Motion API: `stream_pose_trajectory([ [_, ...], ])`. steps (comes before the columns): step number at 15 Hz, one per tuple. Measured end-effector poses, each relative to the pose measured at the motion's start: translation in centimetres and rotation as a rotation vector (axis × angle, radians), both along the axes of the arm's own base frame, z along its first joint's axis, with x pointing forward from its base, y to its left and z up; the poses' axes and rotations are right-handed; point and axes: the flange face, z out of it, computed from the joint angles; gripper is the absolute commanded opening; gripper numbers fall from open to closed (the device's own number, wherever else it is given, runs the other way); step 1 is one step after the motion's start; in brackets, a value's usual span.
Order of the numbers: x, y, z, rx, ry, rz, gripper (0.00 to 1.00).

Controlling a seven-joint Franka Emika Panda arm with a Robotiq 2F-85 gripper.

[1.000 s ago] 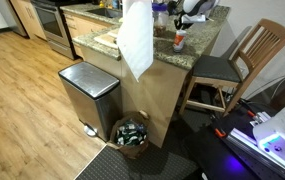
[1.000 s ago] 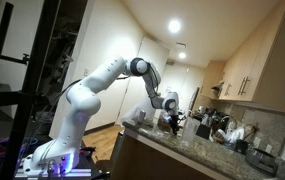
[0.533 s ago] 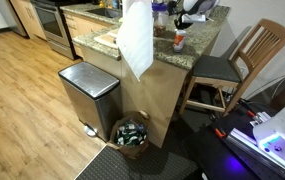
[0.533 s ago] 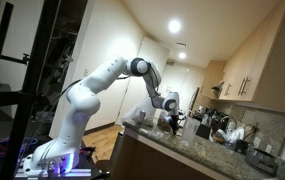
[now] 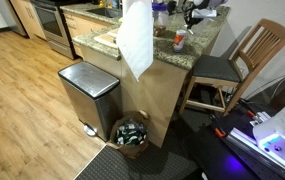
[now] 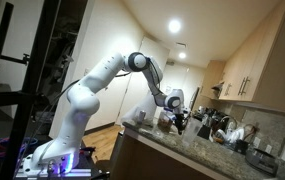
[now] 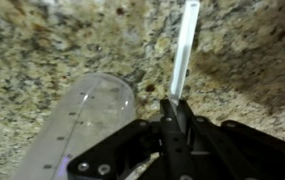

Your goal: Place the white spoon on top of the container with the blue lid

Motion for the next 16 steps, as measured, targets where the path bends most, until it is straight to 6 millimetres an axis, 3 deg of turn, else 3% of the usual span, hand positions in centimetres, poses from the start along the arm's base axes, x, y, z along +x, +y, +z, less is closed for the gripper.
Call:
stream_pose_trajectory([
  [2,-2.0,-1.7,3.3,-0.007,-0.027,0.008,0.0],
  [5,-5.0,-2.2,8.1,-0.021,-0.074,0.065,0.0],
  [8,-7.3,-1.1,11.5,-0.029,-0.126,0.163,0.0],
  [16,-12.0,3.3,17.8,-0.012,-0.358,0.394,0.02],
])
